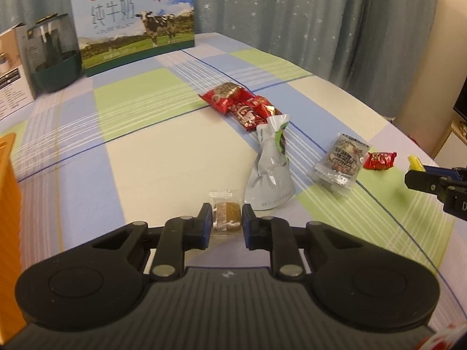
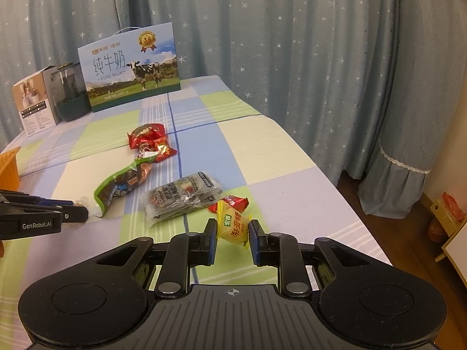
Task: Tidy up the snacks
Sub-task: 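Carry both candies over the orange tray and open the left tool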
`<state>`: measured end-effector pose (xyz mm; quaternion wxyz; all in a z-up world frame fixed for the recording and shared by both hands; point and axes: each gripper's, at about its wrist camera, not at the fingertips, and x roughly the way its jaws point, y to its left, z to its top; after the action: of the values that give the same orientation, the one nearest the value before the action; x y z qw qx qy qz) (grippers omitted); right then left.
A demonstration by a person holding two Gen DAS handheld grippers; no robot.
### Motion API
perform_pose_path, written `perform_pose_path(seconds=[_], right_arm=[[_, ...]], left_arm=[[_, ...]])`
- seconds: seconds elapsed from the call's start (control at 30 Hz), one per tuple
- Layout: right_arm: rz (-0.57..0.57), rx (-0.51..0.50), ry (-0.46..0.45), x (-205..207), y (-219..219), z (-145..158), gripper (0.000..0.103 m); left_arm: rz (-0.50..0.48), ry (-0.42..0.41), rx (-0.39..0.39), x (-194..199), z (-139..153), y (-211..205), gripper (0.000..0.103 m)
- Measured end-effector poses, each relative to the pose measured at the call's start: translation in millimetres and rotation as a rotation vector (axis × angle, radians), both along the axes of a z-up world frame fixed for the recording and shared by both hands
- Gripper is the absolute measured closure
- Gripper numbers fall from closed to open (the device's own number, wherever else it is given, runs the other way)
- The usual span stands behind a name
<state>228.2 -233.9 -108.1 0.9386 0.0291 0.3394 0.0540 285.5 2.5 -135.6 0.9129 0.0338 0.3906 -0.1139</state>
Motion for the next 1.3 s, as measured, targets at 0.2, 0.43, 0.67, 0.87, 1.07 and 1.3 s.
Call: perform_pose_path(seconds=[0.2,0.43,0.67,0.87,1.07,1.3], right_arm=[[0.042,0.013,-0.026,-7,13,25,0.08],[0.115,0.05,-0.064,-17,39,67,0.08],[0.226,0.073,-0.095,-28,81,106,0.08],[0.322,0.092,-0.107,-45,124,126,0.08],[0.401,0.106,-0.102,-61,164,137,0.08],[0.483,0.116,-0.089,-80,206,144,0.08]], left_arm=[[0.038,-0.031,-0.025,-16,28,10,0.084],[0.074,-0.08,-0.058,-44,75,22,0.084],[0.134,-0.12,-0.061,-78,118,55,0.084],[0.195,-0.148,-0.048,-112,144,88,0.084],[0.266,-0.166,-0.045,-144,160,123,0.084],[0.34,-0.168,-0.038,-177,168,164,0.084]])
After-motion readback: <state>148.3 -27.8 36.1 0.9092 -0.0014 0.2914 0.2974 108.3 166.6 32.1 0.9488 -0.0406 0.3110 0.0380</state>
